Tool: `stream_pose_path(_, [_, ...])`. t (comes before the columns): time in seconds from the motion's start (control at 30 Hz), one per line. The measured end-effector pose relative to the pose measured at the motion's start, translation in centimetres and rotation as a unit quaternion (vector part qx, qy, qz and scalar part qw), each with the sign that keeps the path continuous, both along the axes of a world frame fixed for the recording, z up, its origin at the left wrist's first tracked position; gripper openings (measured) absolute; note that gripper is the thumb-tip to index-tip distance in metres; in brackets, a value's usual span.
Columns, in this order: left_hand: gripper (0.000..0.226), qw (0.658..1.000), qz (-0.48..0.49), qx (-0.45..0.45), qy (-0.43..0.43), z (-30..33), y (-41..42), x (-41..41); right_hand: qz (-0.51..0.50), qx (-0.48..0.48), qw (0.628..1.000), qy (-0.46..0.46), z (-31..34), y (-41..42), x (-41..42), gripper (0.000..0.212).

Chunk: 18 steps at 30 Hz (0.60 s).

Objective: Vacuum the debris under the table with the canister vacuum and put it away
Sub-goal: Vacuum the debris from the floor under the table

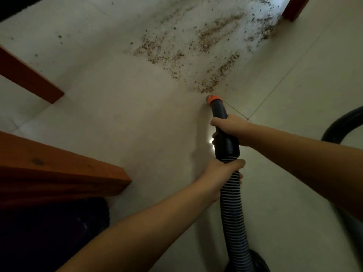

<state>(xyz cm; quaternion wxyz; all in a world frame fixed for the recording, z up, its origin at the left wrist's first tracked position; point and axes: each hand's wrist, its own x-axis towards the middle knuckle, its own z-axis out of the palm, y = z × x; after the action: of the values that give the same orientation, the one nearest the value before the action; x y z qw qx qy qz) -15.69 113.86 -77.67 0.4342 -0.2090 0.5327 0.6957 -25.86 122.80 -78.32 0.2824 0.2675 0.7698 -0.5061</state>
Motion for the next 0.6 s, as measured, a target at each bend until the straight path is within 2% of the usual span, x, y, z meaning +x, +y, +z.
stream_pose_path(0.2, [0.015, 0.999, 0.008, 0.036, -0.006, 0.3, 0.8, -1.6, -0.057, -0.006, 0.998, -0.006, 0.8, 1.5, -1.8, 0.042])
stream_pose_path(0.27, [0.013, 0.999, 0.014, 0.032, -0.001, 0.5, 1.0, -1.6, -0.051, -0.005, 0.999, -0.009, 0.9, 1.5, -2.2, 0.046])
stream_pose_path(0.5, [0.013, 0.998, 0.060, -0.007, 0.022, 0.2, -0.4, -1.2, 0.019, -0.038, 0.998, -0.035, 1.7, -2.1, -2.6, 0.039])
stream_pose_path(0.6, [0.014, 0.996, 0.083, -0.028, 0.023, -0.2, -1.1, -2.0, 0.009, -0.052, 0.998, -0.023, 1.6, -3.4, -3.3, 0.037])
